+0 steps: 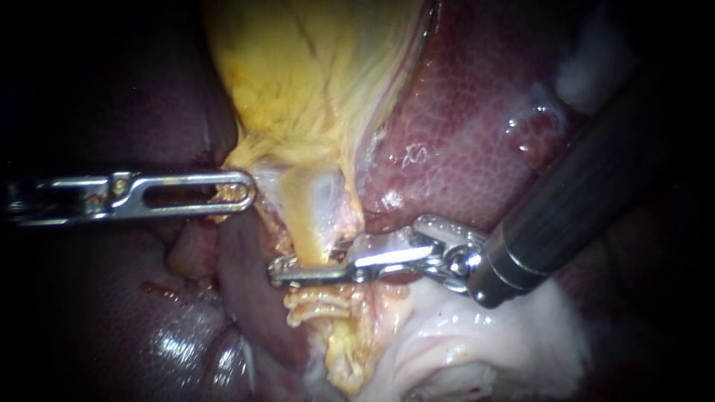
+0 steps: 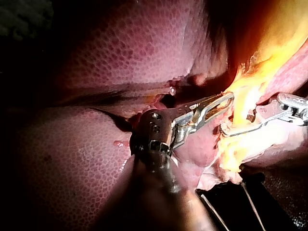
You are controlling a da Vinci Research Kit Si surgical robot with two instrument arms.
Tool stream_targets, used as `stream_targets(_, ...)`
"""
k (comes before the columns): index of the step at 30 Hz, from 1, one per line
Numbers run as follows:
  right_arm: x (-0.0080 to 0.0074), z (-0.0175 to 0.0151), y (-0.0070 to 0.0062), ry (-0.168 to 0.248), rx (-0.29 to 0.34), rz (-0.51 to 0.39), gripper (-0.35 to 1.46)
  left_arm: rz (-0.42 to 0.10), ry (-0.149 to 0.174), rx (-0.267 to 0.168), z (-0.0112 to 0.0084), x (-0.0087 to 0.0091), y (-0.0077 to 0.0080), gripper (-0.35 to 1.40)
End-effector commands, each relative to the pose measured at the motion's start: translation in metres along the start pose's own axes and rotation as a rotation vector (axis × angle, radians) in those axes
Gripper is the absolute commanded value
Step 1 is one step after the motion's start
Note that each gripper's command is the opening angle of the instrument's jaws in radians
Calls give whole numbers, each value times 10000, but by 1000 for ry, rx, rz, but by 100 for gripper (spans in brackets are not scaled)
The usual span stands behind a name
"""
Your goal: Going back third clip left tube
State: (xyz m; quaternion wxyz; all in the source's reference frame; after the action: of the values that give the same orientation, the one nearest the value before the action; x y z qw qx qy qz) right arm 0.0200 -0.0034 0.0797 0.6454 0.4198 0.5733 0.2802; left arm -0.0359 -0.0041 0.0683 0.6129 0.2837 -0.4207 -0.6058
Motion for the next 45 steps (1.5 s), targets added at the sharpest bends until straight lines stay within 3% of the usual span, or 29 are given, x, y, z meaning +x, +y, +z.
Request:
stream_targets(1,1,0,0,0,1,1,-35,0,0,0,0,0,0,-35)
stream_targets(6,1,1,0,-2,6,2,-35,1,0,0,0,0,0,-35)
stream_targets(10,3,5,6,14,-37,-64,53,1,0,0,0,0,1,-35)
stream_targets(11,4,5,10,24,-61,-74,58,1,0,0,0,0,1,-35)
stream_targets(17,3,-6,27,29,-84,-104,60,1,2,3,-1,0,1,-35)
stream_targets(22,0,-18,27,24,-74,-110,60,1,2,3,-1,0,1,-35)
stream_targets(28,-5,-41,10,8,-36,-128,60,1,3,3,-2,0,2,-35)
stream_targets(35,9,-96,-17,2,-16,-161,60,2,3,4,-2,0,3,-35)
stream_targets(45,62,-153,-63,16,-48,-247,60,3,3,4,0,0,7,-35)
